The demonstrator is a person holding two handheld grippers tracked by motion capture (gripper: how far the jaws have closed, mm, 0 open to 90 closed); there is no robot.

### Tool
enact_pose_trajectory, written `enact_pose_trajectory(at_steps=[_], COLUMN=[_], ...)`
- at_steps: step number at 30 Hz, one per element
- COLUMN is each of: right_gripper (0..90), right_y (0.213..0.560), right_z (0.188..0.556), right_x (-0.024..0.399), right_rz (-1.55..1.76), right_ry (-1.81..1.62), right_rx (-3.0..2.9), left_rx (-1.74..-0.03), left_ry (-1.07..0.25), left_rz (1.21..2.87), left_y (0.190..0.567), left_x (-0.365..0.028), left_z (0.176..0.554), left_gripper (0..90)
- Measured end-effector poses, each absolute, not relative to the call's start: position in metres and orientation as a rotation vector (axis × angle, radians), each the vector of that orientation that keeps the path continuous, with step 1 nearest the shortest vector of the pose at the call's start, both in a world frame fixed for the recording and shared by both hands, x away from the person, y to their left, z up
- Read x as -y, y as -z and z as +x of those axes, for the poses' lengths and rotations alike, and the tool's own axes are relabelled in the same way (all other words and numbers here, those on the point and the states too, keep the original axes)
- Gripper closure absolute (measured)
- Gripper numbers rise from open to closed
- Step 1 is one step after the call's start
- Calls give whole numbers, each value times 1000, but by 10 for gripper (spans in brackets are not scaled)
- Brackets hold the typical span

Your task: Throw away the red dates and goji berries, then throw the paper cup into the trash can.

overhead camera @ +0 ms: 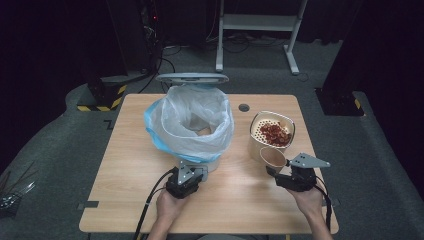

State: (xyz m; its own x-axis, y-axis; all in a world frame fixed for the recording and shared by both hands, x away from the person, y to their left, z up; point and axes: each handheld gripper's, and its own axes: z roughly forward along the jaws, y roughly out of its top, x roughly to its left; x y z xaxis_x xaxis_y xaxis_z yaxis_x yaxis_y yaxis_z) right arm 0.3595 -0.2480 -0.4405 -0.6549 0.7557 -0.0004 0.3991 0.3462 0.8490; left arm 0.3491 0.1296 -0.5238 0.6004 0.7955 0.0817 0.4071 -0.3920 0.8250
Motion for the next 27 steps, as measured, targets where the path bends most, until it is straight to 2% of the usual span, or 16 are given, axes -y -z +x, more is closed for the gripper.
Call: enact_pose_trajectory(at_steps=[27], right_gripper=[409], right_y=[437], right_z=[373], right_x=[226], right_rz=[984], right_ry=[-1276], right_rx=[-2235], left_rx=[-947], left_ry=[-619], left_rz=[2022], left_y=[524], left_x=[-130], left_z=[349], left_gripper=[588])
